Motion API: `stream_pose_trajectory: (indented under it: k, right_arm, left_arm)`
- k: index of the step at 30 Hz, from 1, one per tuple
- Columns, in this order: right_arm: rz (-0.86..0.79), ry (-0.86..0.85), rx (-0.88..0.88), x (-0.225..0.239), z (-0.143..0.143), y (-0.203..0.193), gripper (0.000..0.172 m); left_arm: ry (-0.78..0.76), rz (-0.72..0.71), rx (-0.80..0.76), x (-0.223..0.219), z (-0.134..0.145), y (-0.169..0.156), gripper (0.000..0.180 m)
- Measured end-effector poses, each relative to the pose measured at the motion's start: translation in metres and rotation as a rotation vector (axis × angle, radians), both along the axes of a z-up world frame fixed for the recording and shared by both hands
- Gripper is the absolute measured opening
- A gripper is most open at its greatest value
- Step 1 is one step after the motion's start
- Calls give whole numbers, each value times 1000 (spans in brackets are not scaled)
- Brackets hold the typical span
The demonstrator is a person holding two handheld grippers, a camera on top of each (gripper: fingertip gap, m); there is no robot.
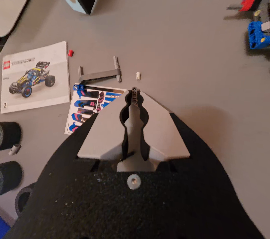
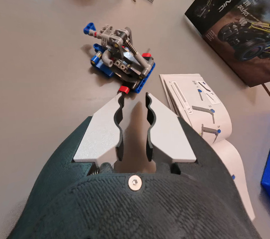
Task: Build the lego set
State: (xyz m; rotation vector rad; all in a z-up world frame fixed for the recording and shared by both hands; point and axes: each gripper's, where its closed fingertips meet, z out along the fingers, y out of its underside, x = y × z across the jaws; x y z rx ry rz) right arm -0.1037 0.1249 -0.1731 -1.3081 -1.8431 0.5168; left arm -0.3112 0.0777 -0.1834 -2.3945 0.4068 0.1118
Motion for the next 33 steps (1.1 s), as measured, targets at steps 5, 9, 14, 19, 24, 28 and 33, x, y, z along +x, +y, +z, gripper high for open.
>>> stream_pose_trajectory:
  k: [5, 9, 14, 19, 24, 28, 33]
  right_arm:
    - [-54, 27, -13, -2, 5, 15, 27]
    - [-149, 72, -9, 12, 17, 23, 27]
    - [-118, 75, 5, 26, 23, 9, 30]
    - [56, 69, -30, 26, 25, -28, 32]
    - [20, 242, -232, 6, 56, -44, 33]
    - [-10, 349, -382, -3, 76, -51, 36]
    - [-34, 408, -488, -6, 78, -54, 33]
  left_arm:
    - [4, -44, 6, 9, 3, -2, 5]
    - [-46, -66, 35, 21, 12, -7, 4]
    - [-172, -152, 96, 53, 31, -11, 4]
    - [-168, -263, 97, 83, 40, -17, 4]
    - [-37, -329, 150, 105, 56, -20, 4]
    - [65, -424, 279, 138, 71, -20, 4]
    - [303, -523, 398, 172, 68, -24, 4]
